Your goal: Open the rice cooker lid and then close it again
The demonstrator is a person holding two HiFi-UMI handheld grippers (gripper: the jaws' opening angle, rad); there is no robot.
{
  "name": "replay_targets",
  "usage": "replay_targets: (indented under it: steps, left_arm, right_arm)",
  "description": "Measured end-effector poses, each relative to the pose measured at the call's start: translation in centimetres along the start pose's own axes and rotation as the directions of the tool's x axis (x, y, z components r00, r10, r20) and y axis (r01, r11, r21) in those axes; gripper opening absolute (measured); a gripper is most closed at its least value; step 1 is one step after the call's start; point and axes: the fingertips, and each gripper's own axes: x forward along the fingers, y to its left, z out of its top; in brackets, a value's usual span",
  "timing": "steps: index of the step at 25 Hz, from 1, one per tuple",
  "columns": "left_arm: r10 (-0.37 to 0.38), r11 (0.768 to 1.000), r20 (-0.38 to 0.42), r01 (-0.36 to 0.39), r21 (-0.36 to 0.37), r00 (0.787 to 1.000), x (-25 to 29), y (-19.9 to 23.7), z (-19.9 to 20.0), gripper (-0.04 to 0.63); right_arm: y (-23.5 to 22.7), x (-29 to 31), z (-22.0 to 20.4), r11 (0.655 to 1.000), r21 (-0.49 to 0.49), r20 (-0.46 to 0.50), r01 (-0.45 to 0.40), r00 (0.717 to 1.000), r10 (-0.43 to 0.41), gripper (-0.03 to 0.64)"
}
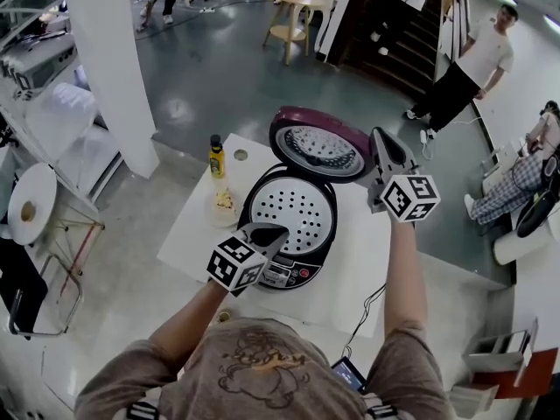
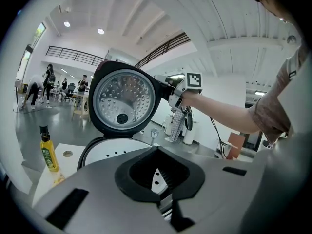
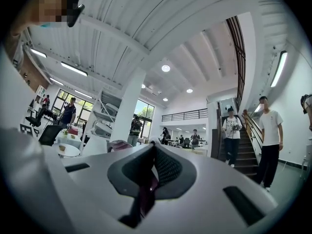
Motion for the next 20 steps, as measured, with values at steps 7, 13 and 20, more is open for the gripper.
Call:
replay_targets:
  steps: [7, 13, 20]
  left_arm:
    - [0.007, 1.000, 0.000, -0.007, 0.002, 1.000, 0.7, 0.3, 0.8, 0.018]
    - [0.019, 1.000, 0.009, -0.019, -0.003, 1.000, 1.2, 0.8, 1.2, 0.018]
    - [0.023, 1.000, 0.019, -0.023, -0.004, 1.000, 1.8, 1.1, 1.5, 0.018]
  right_arm:
    - [-1.7, 1.5, 0.3, 0.999, -0.027, 0.000, 0.023, 1.000, -0.023, 0.004]
    - [-2.6, 2.5, 0.0, 0.998, -0.047, -0.003, 0.042, 0.999, -0.042, 0.005]
    - [-2.8, 2.6, -0.2, 0.998, -0.061, -0.004, 0.033, 0.999, -0.033, 0.005]
